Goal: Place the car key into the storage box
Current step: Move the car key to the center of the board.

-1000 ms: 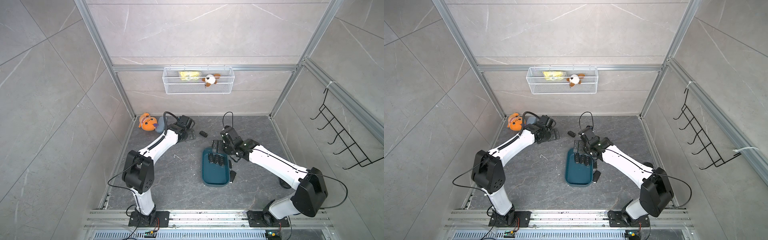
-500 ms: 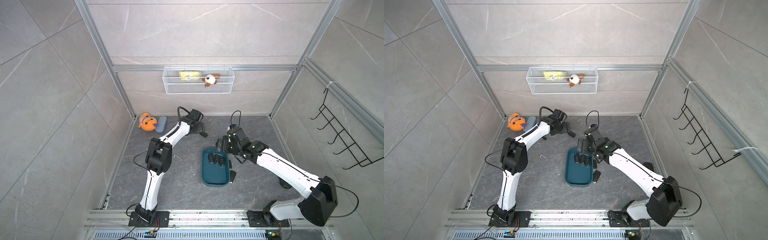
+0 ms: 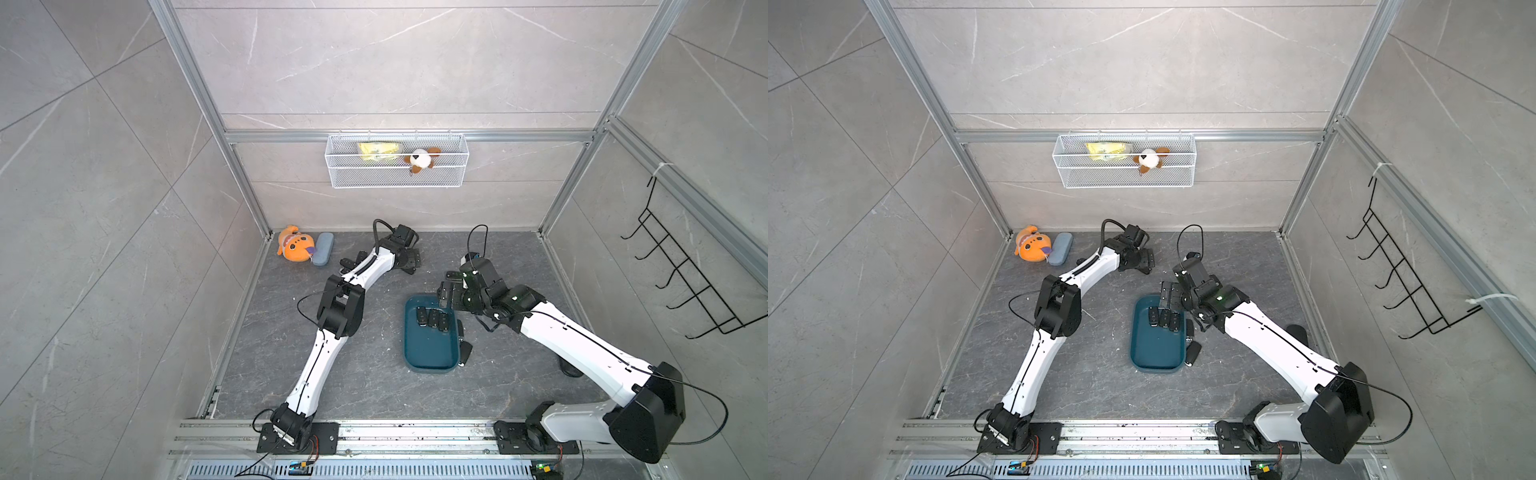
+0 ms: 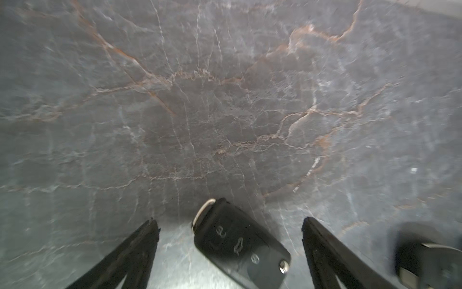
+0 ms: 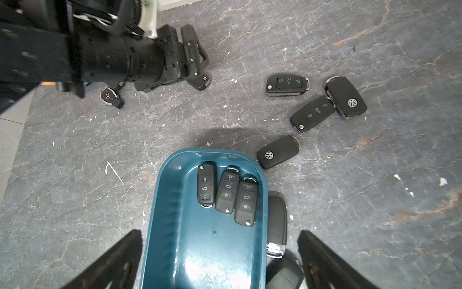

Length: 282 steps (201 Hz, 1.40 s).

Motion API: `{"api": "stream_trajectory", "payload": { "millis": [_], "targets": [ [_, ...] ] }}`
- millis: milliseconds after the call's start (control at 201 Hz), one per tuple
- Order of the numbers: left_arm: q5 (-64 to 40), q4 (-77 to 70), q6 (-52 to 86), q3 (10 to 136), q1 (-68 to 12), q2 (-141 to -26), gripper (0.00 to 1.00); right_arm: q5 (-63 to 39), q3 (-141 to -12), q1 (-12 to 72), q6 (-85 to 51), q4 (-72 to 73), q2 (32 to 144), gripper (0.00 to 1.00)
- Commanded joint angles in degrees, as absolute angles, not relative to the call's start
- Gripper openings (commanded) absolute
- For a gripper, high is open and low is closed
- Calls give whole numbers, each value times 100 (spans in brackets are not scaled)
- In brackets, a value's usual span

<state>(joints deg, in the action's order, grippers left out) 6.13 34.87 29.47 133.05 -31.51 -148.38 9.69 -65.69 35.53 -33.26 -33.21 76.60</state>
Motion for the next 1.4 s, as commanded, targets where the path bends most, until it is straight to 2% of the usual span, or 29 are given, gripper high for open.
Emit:
{"api": "stream_trajectory", "payload": {
  "millis": [0,299,503,692,995,1065,1349,1398],
  "targets": [
    [949,3673,2596,13621,-3231,-15003,93,1090,-6427,3538,-3411,-3480,7506,99],
    [1498,4261,2283,14068,-3335,-15345,92,1056,-6341,3536,-3496,-3481,7506,99],
    [1875,4716,2073,13960,-3325,-15276,91,1004,-6312,3538,-3520,-3398,7545,99],
    [1840,4529,1949,13637,-3292,-15028,91,899,-6285,3533,-3564,-3331,7594,99],
    [1829,4704,2162,13799,-3256,-15157,79,896,-6218,3533,-3616,-3367,7519,99],
    [1709,4752,2169,13844,-3227,-15196,69,896,-6204,3534,-3621,-3382,7506,99],
    [1260,4441,2118,13825,-3223,-15248,67,853,-6205,3533,-3628,-3393,7532,99],
    [1208,4417,2104,13838,-3224,-15261,61,853,-6205,3534,-3629,-3407,7533,99]
  ]
}}
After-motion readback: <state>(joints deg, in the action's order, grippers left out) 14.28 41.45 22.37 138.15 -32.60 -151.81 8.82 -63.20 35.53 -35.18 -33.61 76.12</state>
